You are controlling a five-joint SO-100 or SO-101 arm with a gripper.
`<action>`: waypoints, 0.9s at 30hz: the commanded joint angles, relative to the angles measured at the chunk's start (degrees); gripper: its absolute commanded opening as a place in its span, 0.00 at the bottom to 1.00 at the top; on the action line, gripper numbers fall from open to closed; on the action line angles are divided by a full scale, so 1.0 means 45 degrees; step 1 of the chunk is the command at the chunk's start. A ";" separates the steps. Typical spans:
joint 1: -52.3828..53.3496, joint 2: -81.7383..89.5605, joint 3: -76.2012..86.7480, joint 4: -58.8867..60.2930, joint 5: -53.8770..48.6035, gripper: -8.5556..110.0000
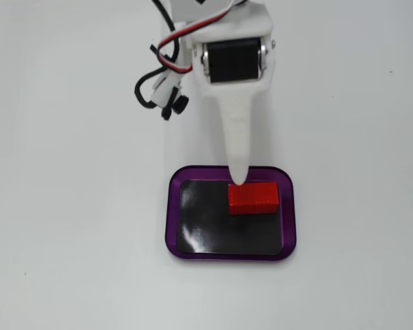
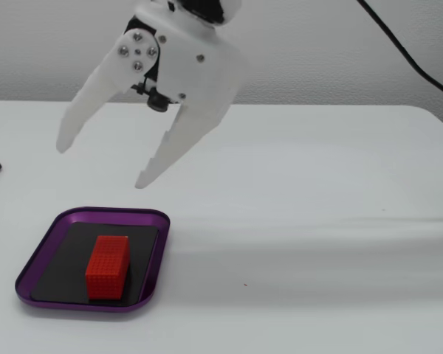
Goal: Remove the cube from the box.
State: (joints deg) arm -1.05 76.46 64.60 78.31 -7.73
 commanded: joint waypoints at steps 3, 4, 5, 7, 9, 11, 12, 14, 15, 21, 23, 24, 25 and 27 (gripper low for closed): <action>-0.0156 -0.0898 -0.0664 -0.0078 0.0117 0.27; -0.0176 -0.1035 -0.0664 -0.0078 0.0117 0.27; -0.0176 -0.1172 -0.0664 -0.0098 0.0137 0.27; -0.0176 -0.1406 -0.0605 -0.0254 0.0137 0.27; -0.0176 -0.1582 -0.0547 -0.0664 0.0137 0.27; -0.0176 -0.1719 -0.0527 -0.0957 0.0137 0.27; -0.0176 -0.1797 -0.0508 -0.1094 0.0156 0.27; -0.0195 -0.2051 -0.0508 -0.1230 0.0176 0.27; -0.0215 -0.2168 -0.0508 -0.1348 0.0176 0.27; -0.0215 -0.2969 -0.0508 -0.1836 0.0195 0.27; -0.0215 -0.3145 -0.0547 -0.1914 0.0195 0.27; -0.0234 -0.3223 -0.0586 -0.1914 0.0195 0.27; -0.0234 -0.3301 -0.0605 -0.1914 0.0195 0.26; -0.0352 -0.3457 -0.0645 -0.1914 0.0176 0.26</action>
State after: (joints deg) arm -2.11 60.64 63.90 70.40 -7.21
